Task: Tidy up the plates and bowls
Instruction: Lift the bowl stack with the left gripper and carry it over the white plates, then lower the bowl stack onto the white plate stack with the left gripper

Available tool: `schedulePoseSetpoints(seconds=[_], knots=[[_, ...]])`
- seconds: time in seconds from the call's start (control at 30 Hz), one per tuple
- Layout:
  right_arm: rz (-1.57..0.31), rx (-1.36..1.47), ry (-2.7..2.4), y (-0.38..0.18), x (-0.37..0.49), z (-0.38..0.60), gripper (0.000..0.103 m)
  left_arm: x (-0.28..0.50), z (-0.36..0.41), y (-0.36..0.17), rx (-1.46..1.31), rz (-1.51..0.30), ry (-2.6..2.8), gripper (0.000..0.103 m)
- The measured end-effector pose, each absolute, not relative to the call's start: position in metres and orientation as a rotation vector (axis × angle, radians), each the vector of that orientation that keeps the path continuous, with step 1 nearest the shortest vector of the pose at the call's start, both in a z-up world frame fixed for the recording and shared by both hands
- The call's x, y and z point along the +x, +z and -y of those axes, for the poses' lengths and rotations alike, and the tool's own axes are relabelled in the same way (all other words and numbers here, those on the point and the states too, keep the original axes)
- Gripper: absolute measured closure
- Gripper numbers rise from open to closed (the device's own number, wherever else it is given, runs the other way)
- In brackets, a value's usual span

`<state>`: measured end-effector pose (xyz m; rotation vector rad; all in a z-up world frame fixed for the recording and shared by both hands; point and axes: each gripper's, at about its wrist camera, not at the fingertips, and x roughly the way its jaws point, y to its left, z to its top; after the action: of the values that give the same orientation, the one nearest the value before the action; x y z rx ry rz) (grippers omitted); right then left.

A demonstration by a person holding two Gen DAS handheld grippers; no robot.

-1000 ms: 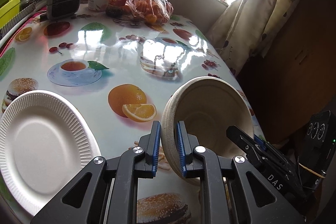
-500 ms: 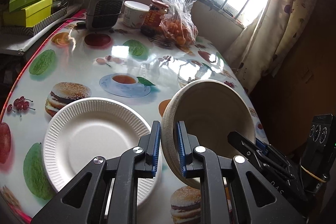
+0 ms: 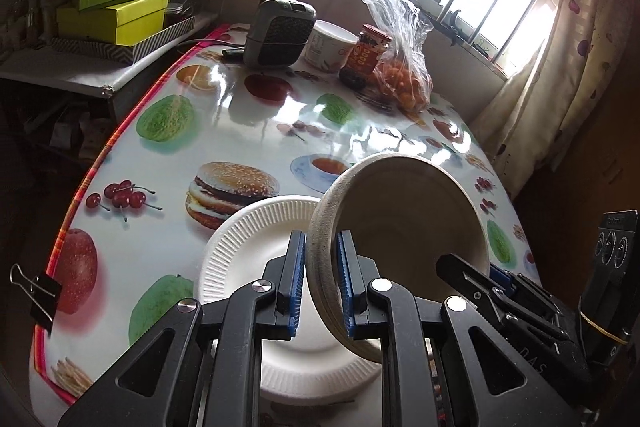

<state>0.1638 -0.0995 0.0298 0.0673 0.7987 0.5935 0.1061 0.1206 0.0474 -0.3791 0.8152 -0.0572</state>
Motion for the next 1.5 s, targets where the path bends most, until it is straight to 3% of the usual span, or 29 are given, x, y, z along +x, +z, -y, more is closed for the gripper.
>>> schedulePoseSetpoints(seconds=[0.93,1.1,1.5], knots=[[-0.861,0.004,0.622,0.006,0.171,0.053,0.071,0.105,-0.155,0.022,-0.385,-0.864,0.006,0.086],[-0.843,0.002,0.624,0.009,0.169,0.056,0.056,0.104,-0.153,0.025,-0.355,-0.852,0.019,0.086],[-0.767,-0.007,0.613,0.021,0.154,0.071,0.05,0.082,-0.141,0.033,-0.254,-0.79,0.053,0.081]])
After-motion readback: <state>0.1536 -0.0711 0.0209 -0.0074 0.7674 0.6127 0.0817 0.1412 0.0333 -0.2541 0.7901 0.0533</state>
